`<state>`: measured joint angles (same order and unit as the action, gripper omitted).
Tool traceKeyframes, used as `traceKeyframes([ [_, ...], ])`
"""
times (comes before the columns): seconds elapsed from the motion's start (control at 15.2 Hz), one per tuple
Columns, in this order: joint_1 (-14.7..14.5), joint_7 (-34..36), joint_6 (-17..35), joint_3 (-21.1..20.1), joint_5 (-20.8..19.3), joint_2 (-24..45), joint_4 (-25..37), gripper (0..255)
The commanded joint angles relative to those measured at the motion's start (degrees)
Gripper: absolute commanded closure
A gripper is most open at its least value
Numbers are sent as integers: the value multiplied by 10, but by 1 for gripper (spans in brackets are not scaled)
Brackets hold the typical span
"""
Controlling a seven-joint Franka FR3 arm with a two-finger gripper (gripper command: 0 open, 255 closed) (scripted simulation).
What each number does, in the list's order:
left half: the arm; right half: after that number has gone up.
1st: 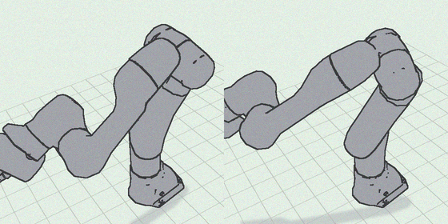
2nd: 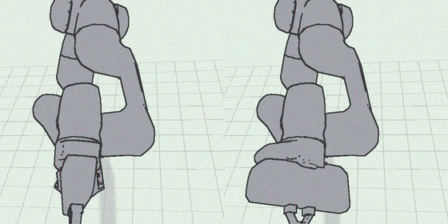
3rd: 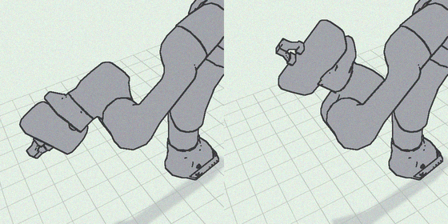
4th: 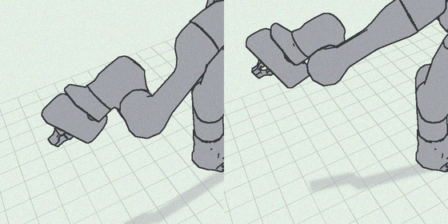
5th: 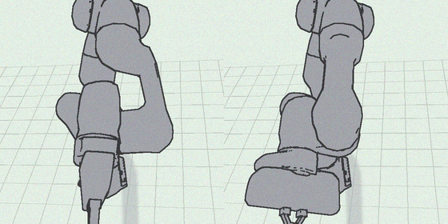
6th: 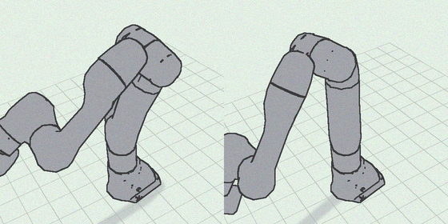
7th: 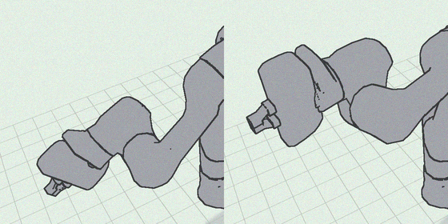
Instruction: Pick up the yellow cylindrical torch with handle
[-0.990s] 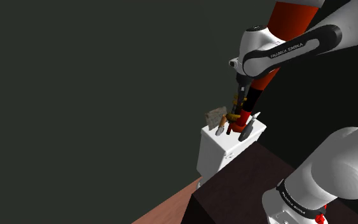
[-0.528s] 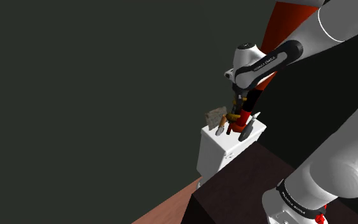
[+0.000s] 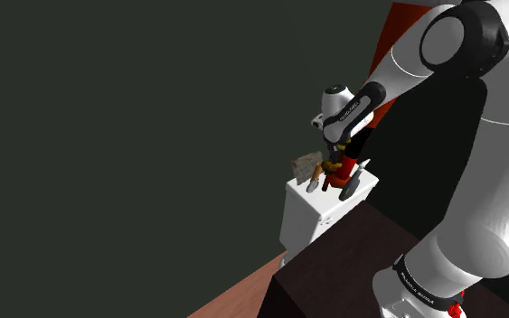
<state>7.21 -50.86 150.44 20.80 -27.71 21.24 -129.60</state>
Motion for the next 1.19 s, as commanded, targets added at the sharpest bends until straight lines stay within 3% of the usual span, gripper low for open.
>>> traceKeyframes([
  [0.0, 11, -20, 14, -4, -1, 49, 34, 0],
  [0.33, 36, -57, 38, -13, -9, 151, 113, 0],
  [0.92, 38, -39, 71, -13, -10, 209, 135, 0],
  [0.99, 38, -39, 71, -13, -10, 210, 136, 255],
  [1.12, 39, -39, 75, -11, -12, 209, 133, 255],
])
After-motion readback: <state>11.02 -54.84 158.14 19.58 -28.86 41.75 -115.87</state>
